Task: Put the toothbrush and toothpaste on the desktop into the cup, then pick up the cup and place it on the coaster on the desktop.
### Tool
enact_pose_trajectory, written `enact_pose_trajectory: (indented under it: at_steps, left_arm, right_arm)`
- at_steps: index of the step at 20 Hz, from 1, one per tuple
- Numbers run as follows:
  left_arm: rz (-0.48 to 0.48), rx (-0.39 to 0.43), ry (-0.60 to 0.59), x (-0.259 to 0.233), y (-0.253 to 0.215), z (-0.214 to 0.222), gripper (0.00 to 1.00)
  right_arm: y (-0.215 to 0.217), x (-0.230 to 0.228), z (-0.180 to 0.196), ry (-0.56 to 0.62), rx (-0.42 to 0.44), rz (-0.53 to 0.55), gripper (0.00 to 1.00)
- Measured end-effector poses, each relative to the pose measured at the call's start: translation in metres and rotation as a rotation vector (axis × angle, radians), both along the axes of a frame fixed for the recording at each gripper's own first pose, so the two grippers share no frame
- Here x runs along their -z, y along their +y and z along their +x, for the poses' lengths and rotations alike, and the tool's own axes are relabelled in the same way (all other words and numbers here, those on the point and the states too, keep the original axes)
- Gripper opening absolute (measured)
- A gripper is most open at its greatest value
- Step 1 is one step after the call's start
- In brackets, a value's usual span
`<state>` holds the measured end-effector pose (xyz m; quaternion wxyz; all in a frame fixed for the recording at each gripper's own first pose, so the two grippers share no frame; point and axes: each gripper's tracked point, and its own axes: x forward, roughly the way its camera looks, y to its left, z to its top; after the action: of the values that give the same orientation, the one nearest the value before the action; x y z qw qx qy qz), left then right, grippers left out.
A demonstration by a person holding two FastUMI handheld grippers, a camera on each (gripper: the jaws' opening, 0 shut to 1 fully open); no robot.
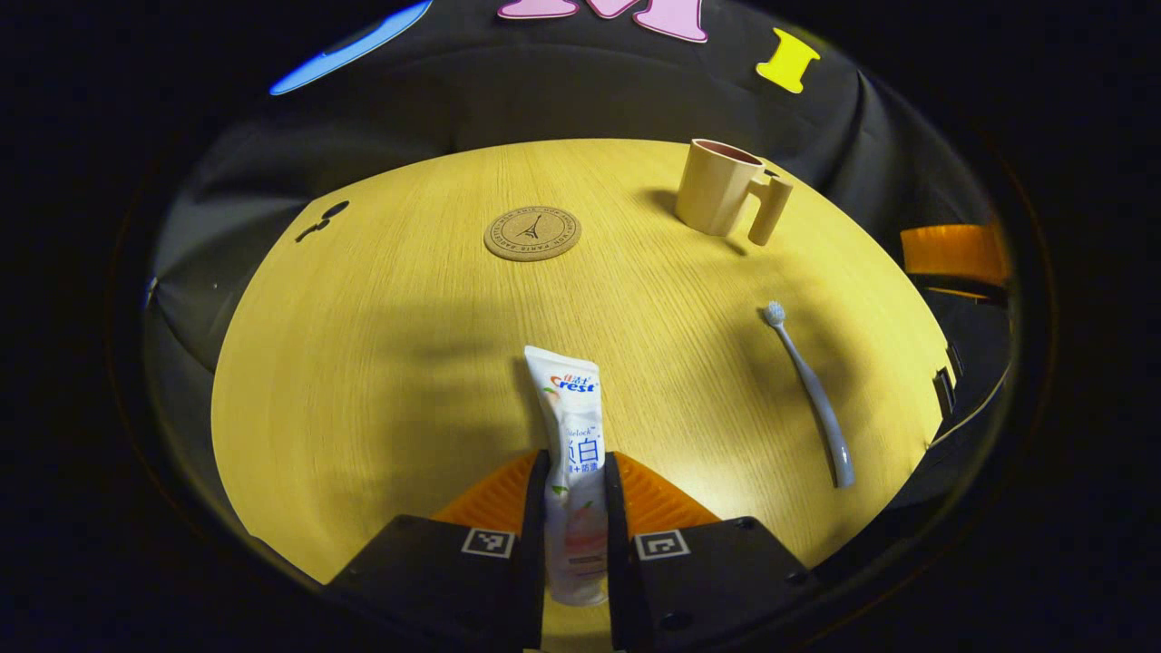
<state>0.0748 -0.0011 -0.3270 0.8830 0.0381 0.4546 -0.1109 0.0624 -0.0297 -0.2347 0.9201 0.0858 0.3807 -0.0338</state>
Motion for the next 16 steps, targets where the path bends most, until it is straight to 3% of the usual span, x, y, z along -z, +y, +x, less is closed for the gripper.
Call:
enact_pose_trajectory:
  at_steps: [2,3,4,10,16]
  left_arm:
    - [-0.037,0.020,0.005,-0.003,-0.002,-0.006,0.33]
    - [-0.056,0.024,-0.014,-0.010,-0.001,-0.009,0.38]
    - [-0.073,0.023,-0.030,-0.017,0.001,-0.011,0.33]
    - [-0.190,-0.026,-0.104,-0.063,0.023,-0.035,0.33]
    - [-0.217,-0.001,-0.103,-0.066,0.036,-0.065,0.33]
  right_arm:
    - [0.006,0.010,-0.004,0.036,0.017,-0.031,0.98]
    - [0.011,0.017,-0.004,0.052,0.022,-0.034,0.98]
    - [0.015,0.023,-0.004,0.066,0.023,-0.037,0.98]
    - [0.024,0.072,-0.014,0.218,0.083,-0.050,0.98]
    - [0.020,0.099,-0.023,0.292,0.085,-0.135,0.98]
